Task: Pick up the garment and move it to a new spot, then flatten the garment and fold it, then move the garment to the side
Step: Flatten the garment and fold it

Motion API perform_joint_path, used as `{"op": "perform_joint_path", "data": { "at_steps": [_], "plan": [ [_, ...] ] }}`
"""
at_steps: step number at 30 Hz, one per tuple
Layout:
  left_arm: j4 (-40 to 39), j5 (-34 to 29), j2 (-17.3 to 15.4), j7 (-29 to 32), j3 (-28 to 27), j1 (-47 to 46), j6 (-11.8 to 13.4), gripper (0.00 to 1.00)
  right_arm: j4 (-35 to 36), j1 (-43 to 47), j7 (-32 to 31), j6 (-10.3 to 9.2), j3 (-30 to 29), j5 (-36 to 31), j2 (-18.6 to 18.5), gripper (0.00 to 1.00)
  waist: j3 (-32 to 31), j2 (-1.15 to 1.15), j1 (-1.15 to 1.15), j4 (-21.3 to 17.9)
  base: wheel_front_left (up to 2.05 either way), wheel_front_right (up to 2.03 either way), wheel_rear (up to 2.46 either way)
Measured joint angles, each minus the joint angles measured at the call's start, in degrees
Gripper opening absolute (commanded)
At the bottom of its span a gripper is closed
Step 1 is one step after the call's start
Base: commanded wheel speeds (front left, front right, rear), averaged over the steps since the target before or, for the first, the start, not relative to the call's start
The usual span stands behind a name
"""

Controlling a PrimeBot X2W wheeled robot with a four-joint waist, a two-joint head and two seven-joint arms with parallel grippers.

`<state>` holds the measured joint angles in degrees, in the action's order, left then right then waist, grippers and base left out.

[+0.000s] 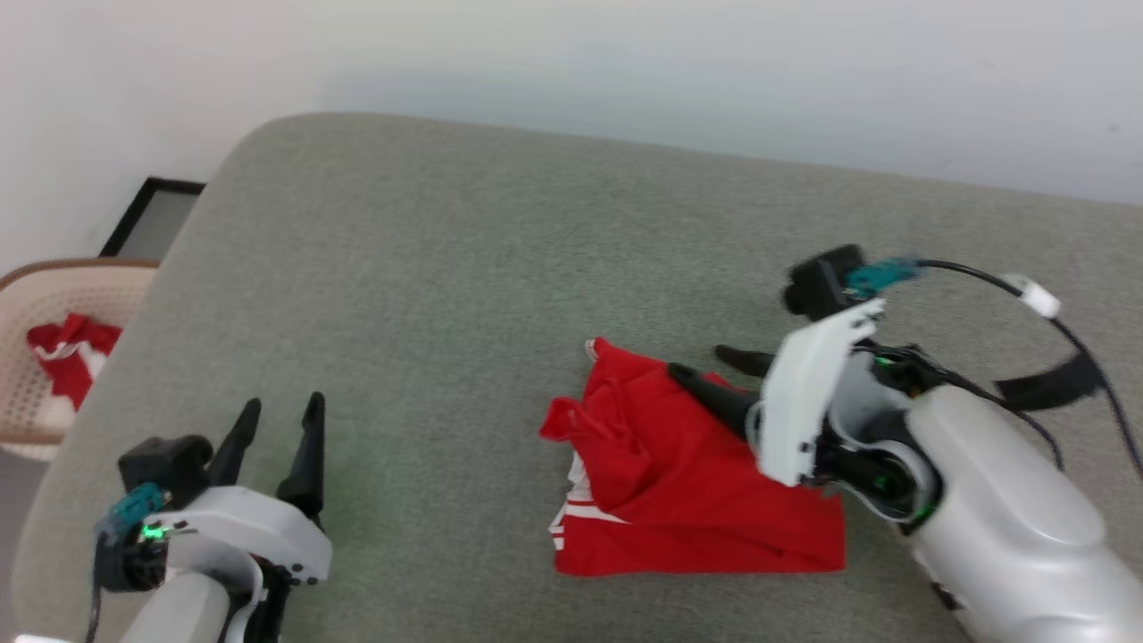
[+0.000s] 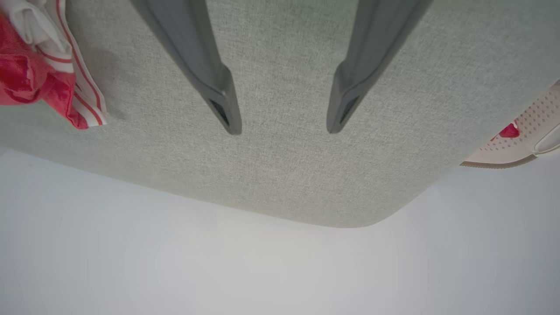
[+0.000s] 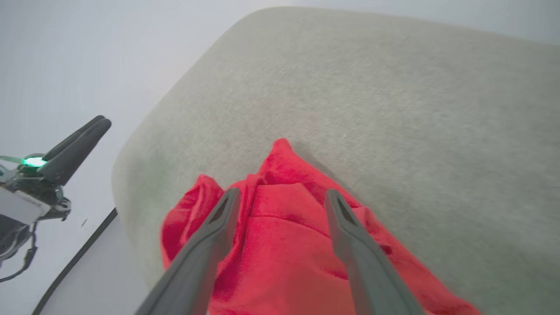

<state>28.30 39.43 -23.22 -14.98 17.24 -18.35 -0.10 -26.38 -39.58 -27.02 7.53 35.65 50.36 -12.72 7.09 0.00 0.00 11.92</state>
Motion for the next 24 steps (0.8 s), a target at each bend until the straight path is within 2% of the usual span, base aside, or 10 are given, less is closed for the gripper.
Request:
{"op": "perform_joint_path", "data": {
  "at_steps": [6, 13, 20, 24],
  "plan": [
    [-1.1, -0.7, -0.9, 0.0, -2.2, 1.8, -0.2, 1.0, 4.5, 3.2, 7.2, 0.0, -2.5, -0.6, -6.0, 1.0, -0.8, 0.0, 0.0, -3.2, 0.0, 0.0, 0.0],
    [-2.0, -1.7, -1.6, 0.0, -4.1, 3.9, -0.2, 1.0, 7.3, 8.6, 16.9, 0.0, -7.9, -2.3, -11.0, 1.0, -1.8, 0.0, 0.0, -7.0, 0.0, 0.0, 0.0],
    [-2.7, -2.2, -2.4, 0.0, -6.0, 6.8, 0.5, 1.0, 8.7, 14.7, 27.1, 0.0, -12.9, -6.6, -14.1, 1.0, -3.1, 0.0, 0.0, -10.1, 0.0, 0.0, 0.0],
    [-3.6, -2.8, -2.5, 0.0, -7.5, 8.8, 0.7, 1.0, 9.0, 18.0, 31.8, 0.0, -15.6, -9.8, -14.5, 1.0, -4.0, 0.0, 0.0, -11.7, 0.0, 0.0, 0.0]
  ]
}}
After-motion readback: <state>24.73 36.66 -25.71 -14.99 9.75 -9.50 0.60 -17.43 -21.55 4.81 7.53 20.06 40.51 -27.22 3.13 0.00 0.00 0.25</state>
